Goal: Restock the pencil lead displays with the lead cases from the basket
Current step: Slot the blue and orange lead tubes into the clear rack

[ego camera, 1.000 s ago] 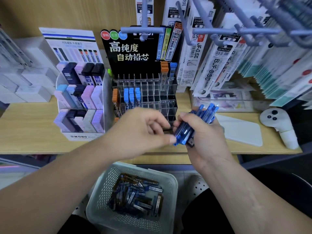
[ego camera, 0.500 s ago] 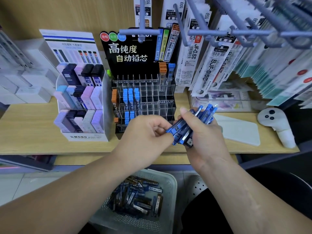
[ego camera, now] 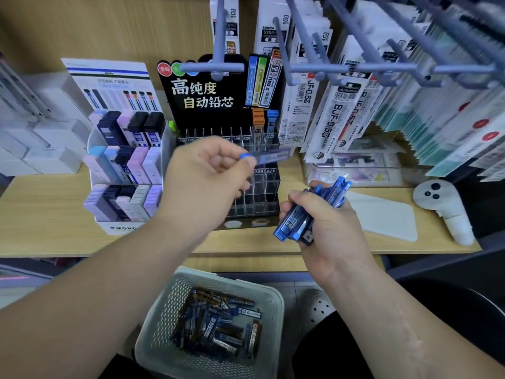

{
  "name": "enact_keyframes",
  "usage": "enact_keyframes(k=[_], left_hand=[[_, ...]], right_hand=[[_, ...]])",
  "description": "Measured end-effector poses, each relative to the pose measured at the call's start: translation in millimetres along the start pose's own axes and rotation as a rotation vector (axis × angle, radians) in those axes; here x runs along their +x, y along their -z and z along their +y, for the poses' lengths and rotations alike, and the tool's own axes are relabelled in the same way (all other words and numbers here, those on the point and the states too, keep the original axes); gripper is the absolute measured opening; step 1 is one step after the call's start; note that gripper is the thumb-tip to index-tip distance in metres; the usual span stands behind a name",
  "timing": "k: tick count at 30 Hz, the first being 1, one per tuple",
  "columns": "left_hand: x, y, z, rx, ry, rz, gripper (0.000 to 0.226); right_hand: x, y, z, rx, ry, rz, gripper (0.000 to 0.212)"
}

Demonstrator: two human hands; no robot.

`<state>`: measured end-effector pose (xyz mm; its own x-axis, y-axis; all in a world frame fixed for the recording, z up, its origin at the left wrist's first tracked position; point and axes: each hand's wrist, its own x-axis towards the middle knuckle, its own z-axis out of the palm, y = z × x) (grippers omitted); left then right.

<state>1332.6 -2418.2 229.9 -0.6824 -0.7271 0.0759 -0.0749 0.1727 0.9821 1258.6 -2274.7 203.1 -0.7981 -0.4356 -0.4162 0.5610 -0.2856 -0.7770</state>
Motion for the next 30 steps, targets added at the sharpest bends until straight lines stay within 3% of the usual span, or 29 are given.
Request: enact_keyframes(k=[6,9,15,19,24,30], left_hand=[[35.6,1.3,13.5,0.295,-0.316,0.111,0.022],[54.1,-6.5,19.0,0.517,-0.432,0.055,0.007],[71.4,-29.1,27.0,0.813,-0.568,-0.022,0.015],[78.1,-33.3,31.4,0.920,-0.591,-0.024,0.023],[89.2,-30.3,38.4,1.017,-0.470,-0.053,0.033],[87.2,-31.8,32.3,1.091,-0.563,-0.032,0.032]], right_hand=[[0.9,6.0,-5.8,0.075,-0.021,-0.027,0.034],[0.5,8.0,-8.4,0.095,-0.023,-0.034,0.034],[-1.4,9.2,-14.3,0.105,-0.014,-0.060,0.030],[-2.2,8.8,-16.2,0.104,-0.002,-0.067,0.029],[-3.1,10.6,-18.9,0.106,-0.001,-0.078,0.028],[-5.9,9.6,-20.4,0.066,-0.014,-0.090,0.026]])
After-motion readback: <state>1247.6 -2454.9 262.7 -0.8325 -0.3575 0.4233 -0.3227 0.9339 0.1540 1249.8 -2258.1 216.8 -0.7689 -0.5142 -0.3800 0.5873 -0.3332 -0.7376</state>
